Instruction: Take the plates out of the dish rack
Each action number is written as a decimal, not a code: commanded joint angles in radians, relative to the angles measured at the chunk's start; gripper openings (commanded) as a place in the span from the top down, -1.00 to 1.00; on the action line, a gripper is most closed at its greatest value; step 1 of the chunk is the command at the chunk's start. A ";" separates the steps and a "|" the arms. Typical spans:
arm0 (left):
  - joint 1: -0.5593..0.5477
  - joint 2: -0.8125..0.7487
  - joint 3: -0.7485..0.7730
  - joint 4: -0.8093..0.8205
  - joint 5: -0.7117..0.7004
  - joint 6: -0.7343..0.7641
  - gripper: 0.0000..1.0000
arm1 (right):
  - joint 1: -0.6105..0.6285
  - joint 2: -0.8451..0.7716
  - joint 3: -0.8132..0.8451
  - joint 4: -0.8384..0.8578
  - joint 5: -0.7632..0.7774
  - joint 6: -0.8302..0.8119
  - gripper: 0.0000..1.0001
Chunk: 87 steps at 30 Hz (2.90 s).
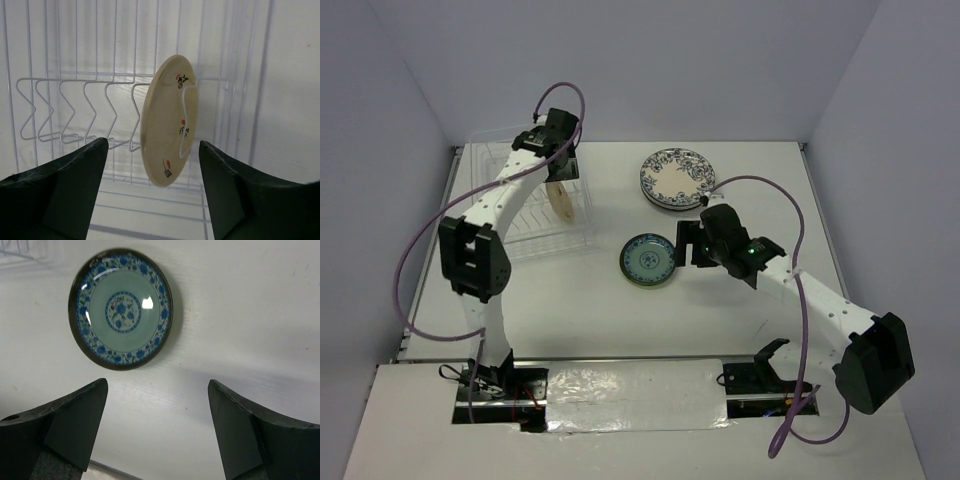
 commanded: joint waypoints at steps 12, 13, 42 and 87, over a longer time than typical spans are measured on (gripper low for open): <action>-0.035 0.189 0.132 -0.151 -0.203 -0.028 0.48 | 0.026 -0.055 -0.077 0.043 -0.060 -0.053 -0.76; -0.042 0.186 0.138 -0.164 -0.208 -0.031 0.55 | 0.028 -0.052 -0.075 0.045 -0.058 -0.054 -0.76; -0.065 -0.925 -0.759 0.621 0.900 -0.161 0.95 | 0.028 -0.204 0.006 0.529 -0.431 0.203 -1.00; -0.071 -1.127 -0.845 0.086 0.194 0.110 -0.99 | -0.156 0.257 -0.056 0.408 -0.394 0.065 -0.45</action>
